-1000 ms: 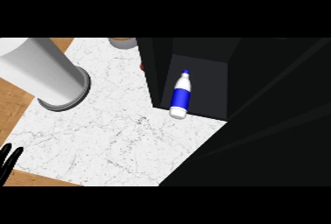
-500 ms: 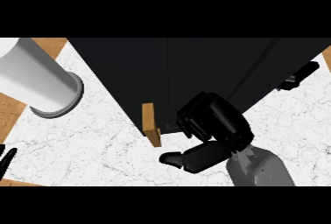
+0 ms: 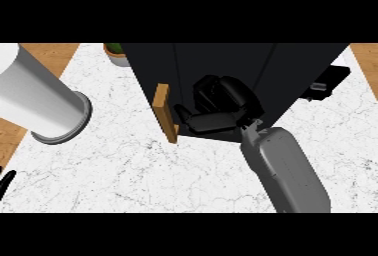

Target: Pick up the bottled water, place it into the cabinet and close the cabinet

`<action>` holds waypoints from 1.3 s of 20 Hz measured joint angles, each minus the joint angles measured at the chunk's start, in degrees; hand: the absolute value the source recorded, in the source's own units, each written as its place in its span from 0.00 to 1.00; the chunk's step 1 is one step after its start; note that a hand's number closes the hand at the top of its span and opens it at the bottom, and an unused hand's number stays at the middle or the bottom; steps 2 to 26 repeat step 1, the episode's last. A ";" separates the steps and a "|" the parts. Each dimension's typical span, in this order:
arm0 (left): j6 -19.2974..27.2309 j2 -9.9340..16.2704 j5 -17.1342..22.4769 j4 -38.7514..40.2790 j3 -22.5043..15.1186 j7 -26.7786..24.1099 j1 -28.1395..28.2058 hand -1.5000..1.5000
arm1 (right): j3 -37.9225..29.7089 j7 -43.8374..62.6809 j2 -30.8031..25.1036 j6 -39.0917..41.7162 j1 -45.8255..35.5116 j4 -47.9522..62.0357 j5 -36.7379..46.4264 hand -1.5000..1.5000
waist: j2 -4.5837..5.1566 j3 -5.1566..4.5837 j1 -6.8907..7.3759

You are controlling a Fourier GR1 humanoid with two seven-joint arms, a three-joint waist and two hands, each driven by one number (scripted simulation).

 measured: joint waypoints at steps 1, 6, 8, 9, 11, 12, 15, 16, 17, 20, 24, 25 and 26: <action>-0.13 0.01 0.01 0.05 0.25 0.10 -0.06 0.00 | -0.06 -0.42 0.05 0.41 -0.38 0.78 -0.02 1.00 | -0.16 0.05 -0.14; -0.13 0.01 0.01 0.05 0.25 0.10 -0.06 0.00 | -0.06 -0.42 0.05 0.41 -0.38 0.78 -0.02 1.00 | -0.16 0.05 -0.14; -0.13 0.01 0.01 0.05 0.25 0.10 -0.06 0.00 | -0.06 -0.42 0.05 0.41 -0.38 0.78 -0.02 1.00 | -0.16 0.05 -0.14; -0.13 0.01 0.01 0.05 0.25 0.10 -0.06 0.00 | -0.06 -0.42 0.05 0.41 -0.38 0.78 -0.02 1.00 | -0.16 0.05 -0.14; -0.13 0.01 0.01 0.05 0.25 0.10 -0.06 0.00 | -0.06 -0.42 0.05 0.41 -0.38 0.78 -0.02 1.00 | -0.16 0.05 -0.14; -0.13 0.01 0.01 0.05 0.25 0.10 -0.06 0.00 | -0.06 -0.42 0.05 0.41 -0.38 0.78 -0.02 1.00 | -0.16 0.05 -0.14; -0.13 0.01 0.01 0.05 0.25 0.10 -0.06 0.00 | -0.06 -0.42 0.05 0.41 -0.38 0.78 -0.02 1.00 | -0.16 0.05 -0.14; -0.13 0.01 0.01 0.05 0.25 0.10 -0.06 0.00 | -0.06 -0.42 0.05 0.41 -0.38 0.78 -0.02 1.00 | -0.16 0.05 -0.14; -0.13 0.01 0.01 0.05 0.25 0.10 -0.06 0.00 | -0.06 -0.42 0.05 0.41 -0.38 0.78 -0.02 1.00 | -0.16 0.05 -0.14; -0.13 0.01 0.01 0.05 0.25 0.10 -0.06 0.00 | -0.06 -0.42 0.05 0.41 -0.38 0.78 -0.02 1.00 | -0.16 0.05 -0.14; -0.13 0.01 0.01 0.05 0.25 0.10 -0.06 0.00 | -0.06 -0.42 0.05 0.41 -0.38 0.78 -0.02 1.00 | -0.16 0.05 -0.14; -0.13 0.01 0.01 0.05 0.25 0.10 -0.06 0.00 | -0.06 -0.42 0.05 0.41 -0.38 0.78 -0.02 1.00 | -0.16 0.05 -0.14; -0.13 0.01 0.01 0.05 0.25 0.10 -0.06 0.00 | -0.06 -0.42 0.05 0.41 -0.38 0.78 -0.02 1.00 | -0.16 0.05 -0.14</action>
